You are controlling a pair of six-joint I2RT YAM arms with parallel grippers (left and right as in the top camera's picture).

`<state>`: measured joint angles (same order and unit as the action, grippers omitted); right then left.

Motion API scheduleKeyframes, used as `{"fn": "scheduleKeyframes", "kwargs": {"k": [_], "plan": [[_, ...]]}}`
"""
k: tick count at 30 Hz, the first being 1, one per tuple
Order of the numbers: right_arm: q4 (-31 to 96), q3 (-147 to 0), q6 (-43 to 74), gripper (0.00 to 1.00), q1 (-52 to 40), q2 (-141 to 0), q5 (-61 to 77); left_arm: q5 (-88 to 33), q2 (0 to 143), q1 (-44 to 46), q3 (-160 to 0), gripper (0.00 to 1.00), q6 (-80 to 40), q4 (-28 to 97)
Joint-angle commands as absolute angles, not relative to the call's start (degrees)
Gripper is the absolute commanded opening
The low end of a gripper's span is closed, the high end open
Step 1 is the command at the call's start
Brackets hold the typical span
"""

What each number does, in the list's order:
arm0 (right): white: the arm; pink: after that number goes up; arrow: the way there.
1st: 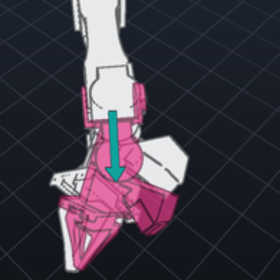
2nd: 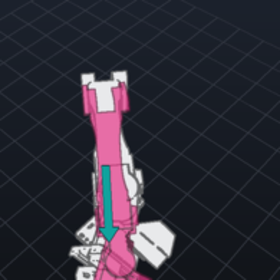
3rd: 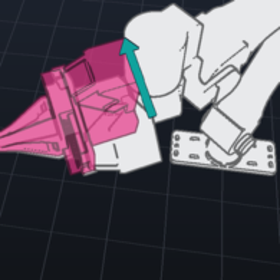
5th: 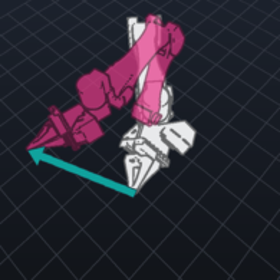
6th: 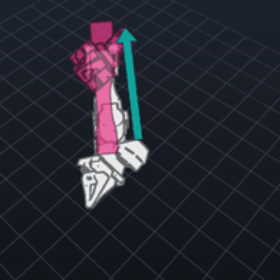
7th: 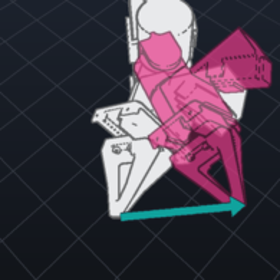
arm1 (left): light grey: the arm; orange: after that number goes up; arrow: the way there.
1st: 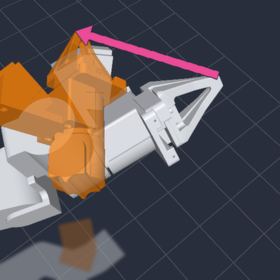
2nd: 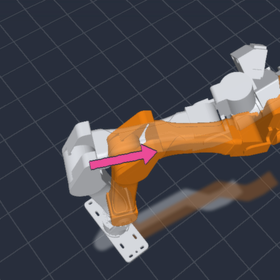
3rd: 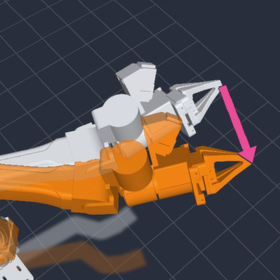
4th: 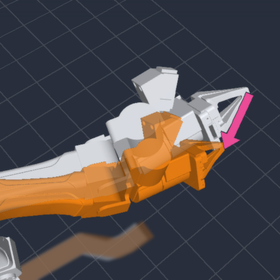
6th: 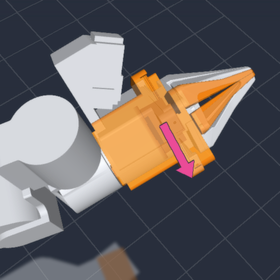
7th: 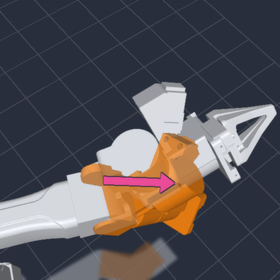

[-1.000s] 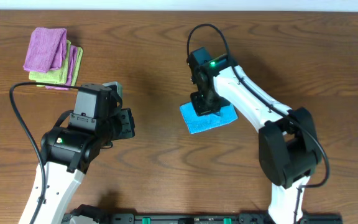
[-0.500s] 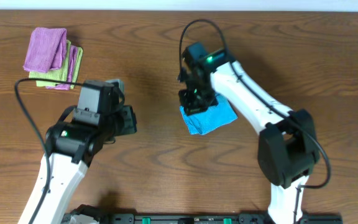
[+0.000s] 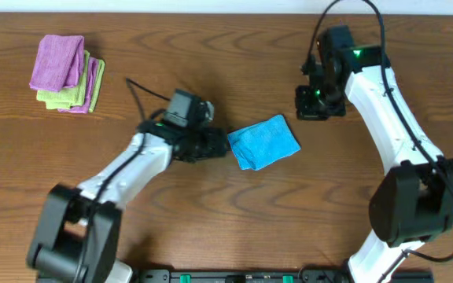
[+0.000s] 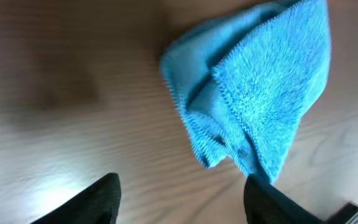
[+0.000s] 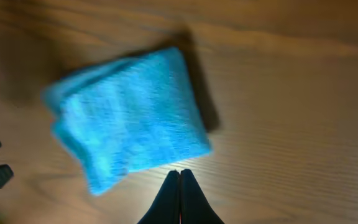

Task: Fold the cloth
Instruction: 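Grasp the folded blue cloth with the left gripper, right gripper steadying, then carry the blue cloth left with the left gripper onto the cloth stack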

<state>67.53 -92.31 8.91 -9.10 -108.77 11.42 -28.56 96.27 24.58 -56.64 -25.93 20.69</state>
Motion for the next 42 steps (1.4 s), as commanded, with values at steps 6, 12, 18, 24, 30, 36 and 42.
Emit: {"fn": "scheduleKeyframes", "kwargs": {"k": [6,12,18,24,30,36,42], "plan": [[56.3,-79.8,10.0,0.02,-6.8,-109.1,10.8,-30.1,103.5,29.8,-56.2,0.98,-34.5,13.9],[51.7,-77.9,11.1,0.01,-6.9,-111.6,14.5,-35.5,106.5,30.1,-56.2,0.95,-37.9,9.3],[49.8,-77.9,12.0,0.01,-8.4,-115.5,16.1,-37.8,108.3,30.2,-56.2,0.95,-40.8,6.8],[46.9,-77.9,13.3,0.02,-11.9,-117.3,19.7,-37.8,108.3,30.2,-56.2,0.96,-42.7,6.8],[46.7,-77.9,13.3,0.02,-12.9,-117.3,19.8,-36.9,108.3,30.2,-56.2,0.71,-43.5,7.4],[47.6,-77.9,13.3,0.02,-12.7,-117.3,20.1,-33.7,108.3,30.1,-56.1,0.2,-44.4,7.7],[48.9,-78.4,12.5,0.02,-12.5,-117.2,21.4,-32.5,108.3,28.8,-56.1,0.06,-43.2,7.0]]}}
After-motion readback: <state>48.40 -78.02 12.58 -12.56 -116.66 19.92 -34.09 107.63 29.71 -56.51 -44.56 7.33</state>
